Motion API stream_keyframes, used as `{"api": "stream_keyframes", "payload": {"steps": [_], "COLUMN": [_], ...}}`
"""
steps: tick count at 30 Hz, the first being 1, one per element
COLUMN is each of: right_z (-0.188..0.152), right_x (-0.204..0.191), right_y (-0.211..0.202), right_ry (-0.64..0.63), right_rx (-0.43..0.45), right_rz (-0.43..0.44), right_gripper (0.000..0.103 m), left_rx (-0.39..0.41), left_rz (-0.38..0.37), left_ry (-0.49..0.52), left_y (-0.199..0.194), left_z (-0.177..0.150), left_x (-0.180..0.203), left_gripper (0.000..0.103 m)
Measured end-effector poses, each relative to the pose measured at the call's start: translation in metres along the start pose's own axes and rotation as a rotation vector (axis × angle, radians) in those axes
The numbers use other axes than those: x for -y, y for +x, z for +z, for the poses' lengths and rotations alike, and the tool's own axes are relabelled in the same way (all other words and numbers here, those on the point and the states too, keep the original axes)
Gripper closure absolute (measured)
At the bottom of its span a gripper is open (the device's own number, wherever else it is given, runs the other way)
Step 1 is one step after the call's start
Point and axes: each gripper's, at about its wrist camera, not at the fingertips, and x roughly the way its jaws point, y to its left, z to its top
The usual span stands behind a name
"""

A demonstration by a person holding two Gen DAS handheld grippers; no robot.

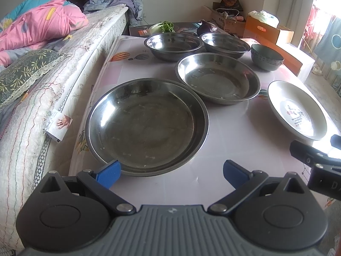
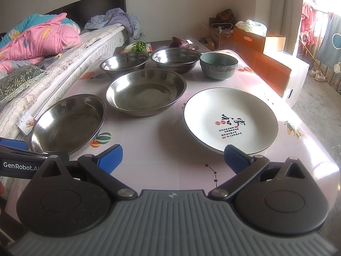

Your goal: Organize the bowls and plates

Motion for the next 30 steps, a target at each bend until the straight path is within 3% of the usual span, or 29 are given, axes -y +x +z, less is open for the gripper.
{"api": "stream_keyframes", "payload": {"steps": [17, 30], "right_z": [0.007, 0.026], "right_x": [-0.004, 0.002], "right_y": [-0.013, -0.057], "right_ry": [0.012, 0.001], "right_rx": [0.037, 0.146], "right_rz": [-0.046, -0.046], "right_gripper": [0.001, 0.001], "left_rx": [0.011, 0.127], "left_rz": [-0.003, -0.011], "left_ry": [-0.009, 0.040], "left_y": [-0.008, -0.036], "left_z": [0.003, 0.031], "left_x": [-0.010, -0.024], "left_gripper": [0.000, 0.000]}}
